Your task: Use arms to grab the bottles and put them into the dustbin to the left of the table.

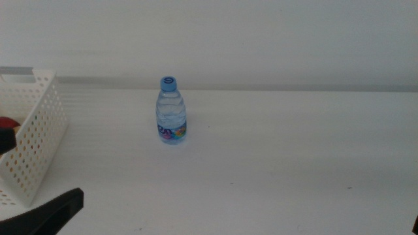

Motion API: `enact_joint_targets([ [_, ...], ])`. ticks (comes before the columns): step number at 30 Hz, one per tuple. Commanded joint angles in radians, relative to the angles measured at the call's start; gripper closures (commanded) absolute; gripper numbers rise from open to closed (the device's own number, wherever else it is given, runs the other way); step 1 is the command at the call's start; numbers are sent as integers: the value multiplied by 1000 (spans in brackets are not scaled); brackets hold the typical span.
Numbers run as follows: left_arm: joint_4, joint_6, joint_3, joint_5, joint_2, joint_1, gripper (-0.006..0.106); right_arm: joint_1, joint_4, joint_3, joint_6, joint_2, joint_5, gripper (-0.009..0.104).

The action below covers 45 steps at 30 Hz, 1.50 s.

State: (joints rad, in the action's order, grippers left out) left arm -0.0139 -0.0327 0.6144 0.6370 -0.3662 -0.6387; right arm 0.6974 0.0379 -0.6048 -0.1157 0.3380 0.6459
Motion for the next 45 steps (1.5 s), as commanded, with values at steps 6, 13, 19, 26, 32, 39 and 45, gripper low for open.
enact_joint_targets([
  [6, -23, 7, -25, -44, 4, -9, 7, 2, -1, 3, -5, -4, -16, 4],
  [13, -64, 7, -198, -427, 2, -9, 7, 2, -1, 3, -5, -4, -16, 4],
  [19, -106, 21, -295, -536, -45, 2, 7, 2, -1, 3, -5, -4, -16, 4],
  [26, -97, 93, -301, -559, -167, 52, 7, 2, -1, 3, -5, -4, -16, 4],
  [32, -108, 91, -301, -646, -303, 62, 7, 2, -1, 3, -5, -4, -16, 4],
  [39, -57, 95, -301, -827, -561, 115, 7, 2, -1, 3, -5, -4, -16, 4],
  [45, -31, 95, -301, -1124, -781, 183, 7, 2, -1, 3, -5, -4, -16, 4],
])
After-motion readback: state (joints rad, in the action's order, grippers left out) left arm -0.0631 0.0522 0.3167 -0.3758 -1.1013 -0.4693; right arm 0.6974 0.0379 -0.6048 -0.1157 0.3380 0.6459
